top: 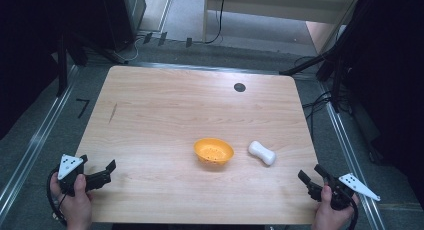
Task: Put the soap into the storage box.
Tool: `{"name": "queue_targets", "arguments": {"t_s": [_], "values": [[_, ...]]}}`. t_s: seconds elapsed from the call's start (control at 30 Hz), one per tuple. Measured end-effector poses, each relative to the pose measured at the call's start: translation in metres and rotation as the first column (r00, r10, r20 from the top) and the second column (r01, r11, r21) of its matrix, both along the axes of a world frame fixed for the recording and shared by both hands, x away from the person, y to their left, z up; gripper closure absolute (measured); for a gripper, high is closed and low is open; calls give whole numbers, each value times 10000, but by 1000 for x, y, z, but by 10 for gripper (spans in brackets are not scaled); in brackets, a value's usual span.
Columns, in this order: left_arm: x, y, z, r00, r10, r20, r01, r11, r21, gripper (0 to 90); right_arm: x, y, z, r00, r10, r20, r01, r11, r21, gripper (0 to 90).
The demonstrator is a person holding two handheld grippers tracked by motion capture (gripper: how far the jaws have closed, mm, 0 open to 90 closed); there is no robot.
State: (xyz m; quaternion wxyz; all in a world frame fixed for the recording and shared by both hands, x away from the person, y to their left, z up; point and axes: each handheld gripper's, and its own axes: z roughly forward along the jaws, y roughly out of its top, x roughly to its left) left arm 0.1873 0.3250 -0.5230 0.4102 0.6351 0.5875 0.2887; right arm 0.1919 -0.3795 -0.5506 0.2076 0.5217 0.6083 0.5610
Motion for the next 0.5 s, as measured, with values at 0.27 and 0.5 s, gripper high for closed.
{"name": "queue_targets", "arguments": {"t_s": [0.27,0.5], "values": [[0,0,0,10000,-35,22,35,10000,42,0,9,13,1,9968,309,-735,-396,9919,-1204,251],[0,-1,0,10000,-48,25,48,10000,82,0,28,29,15,9738,1264,-1892,-1738,9499,-2597,306]]}}
